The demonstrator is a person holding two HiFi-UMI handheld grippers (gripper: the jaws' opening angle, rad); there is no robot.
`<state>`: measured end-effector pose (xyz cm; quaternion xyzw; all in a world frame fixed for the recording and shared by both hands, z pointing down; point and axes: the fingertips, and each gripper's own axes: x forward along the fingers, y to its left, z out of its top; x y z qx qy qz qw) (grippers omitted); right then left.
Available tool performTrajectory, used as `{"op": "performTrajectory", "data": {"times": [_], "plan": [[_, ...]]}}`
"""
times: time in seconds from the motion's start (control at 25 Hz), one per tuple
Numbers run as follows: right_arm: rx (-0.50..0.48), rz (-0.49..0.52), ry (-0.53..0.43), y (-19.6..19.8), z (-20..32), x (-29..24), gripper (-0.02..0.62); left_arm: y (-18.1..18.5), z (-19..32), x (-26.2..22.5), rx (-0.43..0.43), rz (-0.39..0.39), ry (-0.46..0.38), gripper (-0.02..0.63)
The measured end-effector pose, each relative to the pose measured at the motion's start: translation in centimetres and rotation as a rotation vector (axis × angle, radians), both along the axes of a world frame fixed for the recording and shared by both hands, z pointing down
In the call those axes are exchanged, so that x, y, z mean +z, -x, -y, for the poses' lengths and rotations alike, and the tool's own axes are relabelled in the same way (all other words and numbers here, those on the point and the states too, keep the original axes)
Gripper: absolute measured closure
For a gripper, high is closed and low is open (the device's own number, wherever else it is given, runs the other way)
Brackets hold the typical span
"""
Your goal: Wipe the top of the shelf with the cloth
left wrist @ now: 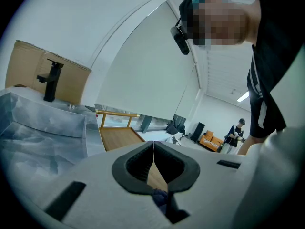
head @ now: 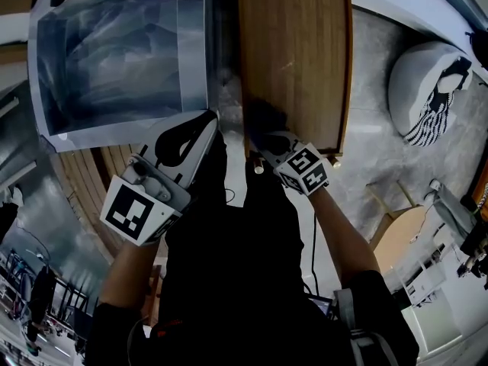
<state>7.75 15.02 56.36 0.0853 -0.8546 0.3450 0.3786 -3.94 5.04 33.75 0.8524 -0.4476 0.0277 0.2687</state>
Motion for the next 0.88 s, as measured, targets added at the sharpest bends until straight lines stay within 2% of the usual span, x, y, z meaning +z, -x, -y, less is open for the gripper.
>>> {"op": "performTrajectory", "data": {"times": [0.12, 0.28, 0.68, 0.88], "plan": [[-0.015, 0.014, 0.009, 0.0, 0.3, -0.5, 0.535, -0.4, 0.5, -0.1, 0.005, 0.0, -0.002, 0.583], [0.028, 0.034, -0.06, 0.0, 3.4, -2.0, 0.535, -0.4, 1.4, -0.2, 0.003, 0.0, -0.008, 0.583], [0.24, 0.078, -0.294, -1.1, 17.4, -6.3, 0.535, 0.3, 4.7, -0.9, -0.012, 0.01, -0.02, 0.583], [0.265, 0.091, -0.378, -0.7, 24.1, -7.9, 0.535, 1.1, 6.8, -1.1, -0.031, 0.018, -0.024, 0.583]]}}
